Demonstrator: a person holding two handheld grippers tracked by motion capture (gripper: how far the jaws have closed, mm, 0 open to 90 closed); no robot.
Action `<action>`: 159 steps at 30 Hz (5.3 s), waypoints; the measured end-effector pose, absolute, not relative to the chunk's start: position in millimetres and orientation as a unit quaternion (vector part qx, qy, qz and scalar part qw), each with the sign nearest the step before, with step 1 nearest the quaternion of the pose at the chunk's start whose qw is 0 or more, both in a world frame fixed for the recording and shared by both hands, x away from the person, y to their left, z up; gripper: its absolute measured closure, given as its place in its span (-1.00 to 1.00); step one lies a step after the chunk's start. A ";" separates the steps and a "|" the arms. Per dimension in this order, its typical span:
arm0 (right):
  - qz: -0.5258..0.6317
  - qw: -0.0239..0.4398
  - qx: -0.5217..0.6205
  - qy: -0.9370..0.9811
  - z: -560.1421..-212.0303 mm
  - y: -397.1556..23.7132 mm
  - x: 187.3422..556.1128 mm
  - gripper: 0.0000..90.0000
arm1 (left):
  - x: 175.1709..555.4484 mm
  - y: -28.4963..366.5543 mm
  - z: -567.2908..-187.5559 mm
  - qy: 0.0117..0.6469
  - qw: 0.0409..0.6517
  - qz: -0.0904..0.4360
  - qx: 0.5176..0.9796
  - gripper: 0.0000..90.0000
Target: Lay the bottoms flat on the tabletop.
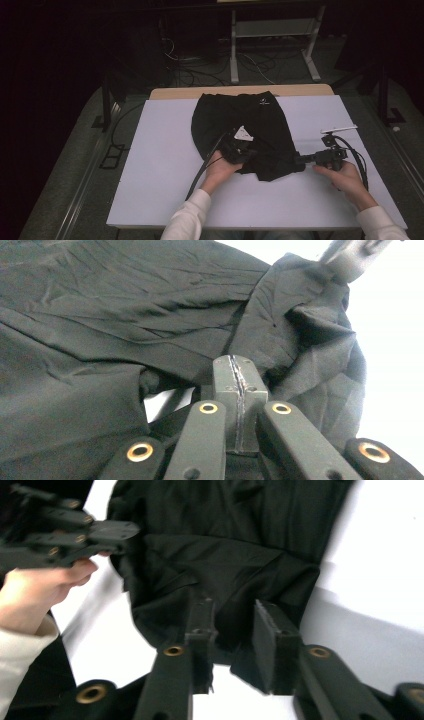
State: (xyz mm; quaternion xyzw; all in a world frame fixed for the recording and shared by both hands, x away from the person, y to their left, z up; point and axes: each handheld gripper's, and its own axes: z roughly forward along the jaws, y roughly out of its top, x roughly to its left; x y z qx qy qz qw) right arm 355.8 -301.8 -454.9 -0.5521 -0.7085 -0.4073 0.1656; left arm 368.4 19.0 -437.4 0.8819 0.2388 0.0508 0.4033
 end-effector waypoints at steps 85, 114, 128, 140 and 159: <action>-0.408 0.054 -0.440 -0.798 -409.9 -314.2 256.9 -1.00 | 262.7 71.4 -396.0 0.157 0.467 -0.034 0.870 -1.00; -0.432 0.023 -0.367 -0.824 -373.9 -227.7 316.1 -1.00 | 298.5 153.8 -382.6 0.248 0.481 0.036 0.840 -1.00; -0.434 0.057 -0.334 -0.835 -391.0 -171.3 331.3 -0.82 | 316.7 145.0 -401.3 0.240 0.470 0.024 0.849 -1.00; -0.429 0.089 -0.325 -0.838 -412.1 -140.8 338.3 -0.64 | 326.2 130.5 -418.3 0.233 0.445 -0.014 0.864 -1.00; -0.378 0.079 -0.333 -0.860 -447.9 -117.7 350.6 -0.02 | 338.7 119.1 -443.3 0.208 0.388 -0.006 0.898 -0.31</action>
